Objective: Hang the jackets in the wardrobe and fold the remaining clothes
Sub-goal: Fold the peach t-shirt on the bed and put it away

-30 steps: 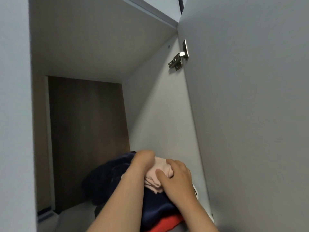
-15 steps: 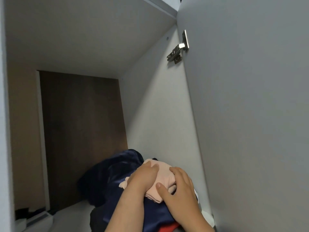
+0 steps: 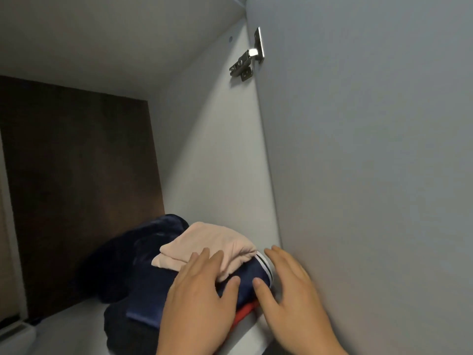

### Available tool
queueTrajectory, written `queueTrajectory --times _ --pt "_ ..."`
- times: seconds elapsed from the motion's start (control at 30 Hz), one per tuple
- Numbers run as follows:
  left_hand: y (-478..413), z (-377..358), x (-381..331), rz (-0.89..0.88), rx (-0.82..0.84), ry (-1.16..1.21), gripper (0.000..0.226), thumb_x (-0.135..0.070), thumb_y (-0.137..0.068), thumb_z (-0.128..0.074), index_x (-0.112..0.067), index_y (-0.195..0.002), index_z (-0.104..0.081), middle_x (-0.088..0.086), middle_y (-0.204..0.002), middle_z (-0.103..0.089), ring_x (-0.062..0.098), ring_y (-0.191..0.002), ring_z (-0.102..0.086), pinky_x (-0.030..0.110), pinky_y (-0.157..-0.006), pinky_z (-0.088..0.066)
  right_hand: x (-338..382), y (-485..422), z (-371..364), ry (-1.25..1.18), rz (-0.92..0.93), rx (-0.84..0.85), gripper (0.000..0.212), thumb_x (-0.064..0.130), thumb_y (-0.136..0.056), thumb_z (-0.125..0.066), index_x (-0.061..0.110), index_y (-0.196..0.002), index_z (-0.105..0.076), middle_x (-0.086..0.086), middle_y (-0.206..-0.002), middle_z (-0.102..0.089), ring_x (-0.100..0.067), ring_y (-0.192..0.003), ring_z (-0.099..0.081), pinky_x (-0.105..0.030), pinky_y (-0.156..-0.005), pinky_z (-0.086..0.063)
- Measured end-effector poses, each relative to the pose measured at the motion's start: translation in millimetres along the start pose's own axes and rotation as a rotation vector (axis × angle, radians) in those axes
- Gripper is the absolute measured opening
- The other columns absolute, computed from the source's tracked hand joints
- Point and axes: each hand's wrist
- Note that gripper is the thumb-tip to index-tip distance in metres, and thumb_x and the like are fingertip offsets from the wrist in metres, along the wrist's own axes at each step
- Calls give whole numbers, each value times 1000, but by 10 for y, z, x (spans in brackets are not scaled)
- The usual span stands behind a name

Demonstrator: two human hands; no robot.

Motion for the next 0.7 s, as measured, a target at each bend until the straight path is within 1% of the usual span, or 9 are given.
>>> queueTrajectory --times 0.07,0.13,0.23,0.3,0.37,0.43,0.47,0.57,0.7 --pt "139 -37 -6 -62 15 -44 64 -63 -90 -45 -50 -147 -19 -17 -163 -6 6 -151 0 25 -118 -9 31 128 93 59 2 20 57 40 -88 -65 40 -141 -43 32 -139 -27 7 -132 -28 -1 -104 -10" --pt "306 -46 -20 -129 38 -30 67 -64 -90 -43 -53 -147 -9 -19 -163 5 6 -150 8 21 -117 6 51 288 189 111 -12 31 57 41 -88 -64 38 -142 -43 31 -139 -29 4 -135 -30 -7 -106 -15" --pt "551 -74 -47 -264 67 28 69 -57 -93 -46 -47 -151 -10 -19 -162 6 5 -150 10 14 -105 25 133 594 385 213 -48 45 57 40 -90 -63 34 -143 -44 25 -143 -34 6 -136 -27 -1 -104 -9" --pt "713 -89 -44 -325 117 98 69 -52 -94 -50 -42 -152 -14 -23 -156 7 5 -150 7 13 -106 24 207 808 478 298 -69 49 56 40 -91 -62 31 -144 -45 18 -149 -36 9 -134 -22 4 -101 -2" --pt "909 -110 -57 -386 160 175 70 -49 -93 -55 -40 -152 -19 -24 -152 5 6 -151 2 15 -111 18 333 1050 620 365 -100 46 54 41 -92 -61 26 -143 -48 12 -151 -40 2 -138 -28 2 -104 -2" --pt "1064 -117 -41 -386 187 279 68 -44 -91 -62 -35 -150 -30 -20 -156 -10 9 -151 -9 19 -116 7 452 1269 737 427 -145 44 54 40 -92 -59 24 -143 -49 10 -150 -42 -6 -141 -33 -2 -107 -6" --pt "1153 -121 -17 -385 201 303 68 -45 -91 -61 -34 -151 -31 -18 -158 -15 9 -151 -10 21 -118 3 488 1385 790 455 -163 48 54 38 -93 -59 24 -143 -48 10 -150 -42 -7 -141 -34 -3 -108 -7" --pt "1429 -124 1 -386 272 291 67 -53 -95 -49 -37 -153 -22 -15 -162 -13 8 -151 -6 26 -121 1 620 1757 951 530 -198 31 53 38 -95 -57 26 -146 -44 12 -152 -39 -3 -141 -29 0 -106 -3" --pt "1729 2 -36 -415 357 358 67 -54 -95 -48 -37 -154 -22 -14 -163 -13 9 -151 -7 25 -119 0 872 2208 1084 580 -283 -1 54 38 -96 -55 29 -148 -40 15 -153 -35 0 -141 -24 0 -105 -3"
Point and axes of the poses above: each hand's wrist, its own y-axis away from the middle knuckle, its own z-axis out of the back of the hand, x = y × z
